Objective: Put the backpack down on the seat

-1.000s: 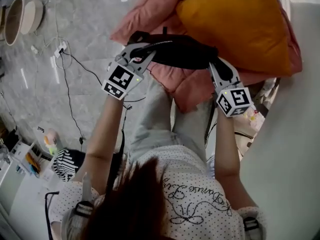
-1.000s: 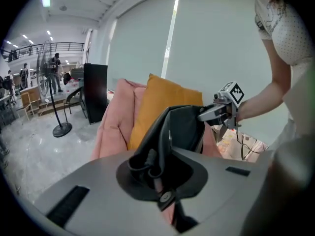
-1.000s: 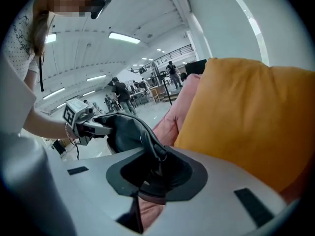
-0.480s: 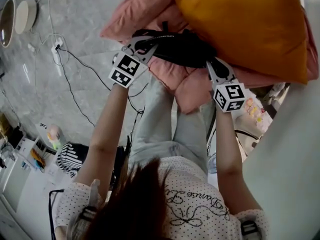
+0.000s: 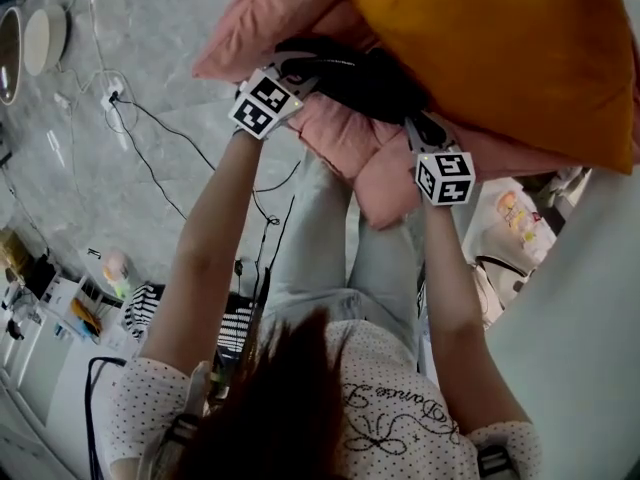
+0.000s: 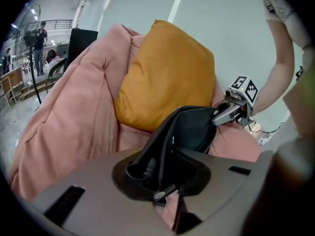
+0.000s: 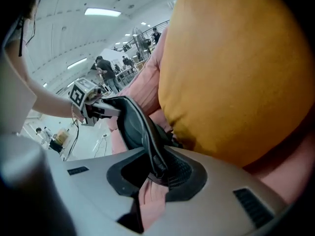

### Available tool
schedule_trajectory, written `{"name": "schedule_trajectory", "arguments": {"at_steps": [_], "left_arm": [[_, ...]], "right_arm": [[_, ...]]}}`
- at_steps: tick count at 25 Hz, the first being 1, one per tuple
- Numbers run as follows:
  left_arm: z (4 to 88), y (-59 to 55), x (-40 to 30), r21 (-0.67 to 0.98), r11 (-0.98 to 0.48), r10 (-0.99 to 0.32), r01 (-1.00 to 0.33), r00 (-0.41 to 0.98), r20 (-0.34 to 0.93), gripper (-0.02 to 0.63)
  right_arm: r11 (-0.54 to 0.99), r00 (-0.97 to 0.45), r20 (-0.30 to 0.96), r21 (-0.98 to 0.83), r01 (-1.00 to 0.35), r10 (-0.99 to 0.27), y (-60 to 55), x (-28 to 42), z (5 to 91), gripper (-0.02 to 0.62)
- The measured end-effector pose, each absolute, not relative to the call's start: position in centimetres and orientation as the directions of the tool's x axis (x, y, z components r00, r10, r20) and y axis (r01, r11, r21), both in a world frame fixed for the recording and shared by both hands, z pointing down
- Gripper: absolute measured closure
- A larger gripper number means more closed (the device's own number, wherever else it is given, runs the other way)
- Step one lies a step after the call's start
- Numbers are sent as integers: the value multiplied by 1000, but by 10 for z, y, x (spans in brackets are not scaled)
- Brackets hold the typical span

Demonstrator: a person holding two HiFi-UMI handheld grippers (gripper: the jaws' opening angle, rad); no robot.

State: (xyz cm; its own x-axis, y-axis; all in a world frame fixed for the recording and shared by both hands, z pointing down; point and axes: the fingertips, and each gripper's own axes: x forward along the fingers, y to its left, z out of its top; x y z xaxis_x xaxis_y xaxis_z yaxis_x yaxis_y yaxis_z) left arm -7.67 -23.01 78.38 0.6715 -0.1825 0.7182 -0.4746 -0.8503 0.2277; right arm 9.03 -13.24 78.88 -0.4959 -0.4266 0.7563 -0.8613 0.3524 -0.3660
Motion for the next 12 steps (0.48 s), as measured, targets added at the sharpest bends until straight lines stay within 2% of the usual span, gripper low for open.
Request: {"name": "schedule_trajectory", "arguments": {"at_steps": [12], "left_arm": [[786,-226,-75,230,-843,-202,-486,683,702,538]], "right_arm": [[376,-530,730,-388,-841,-431,-128,91,790,505]]}}
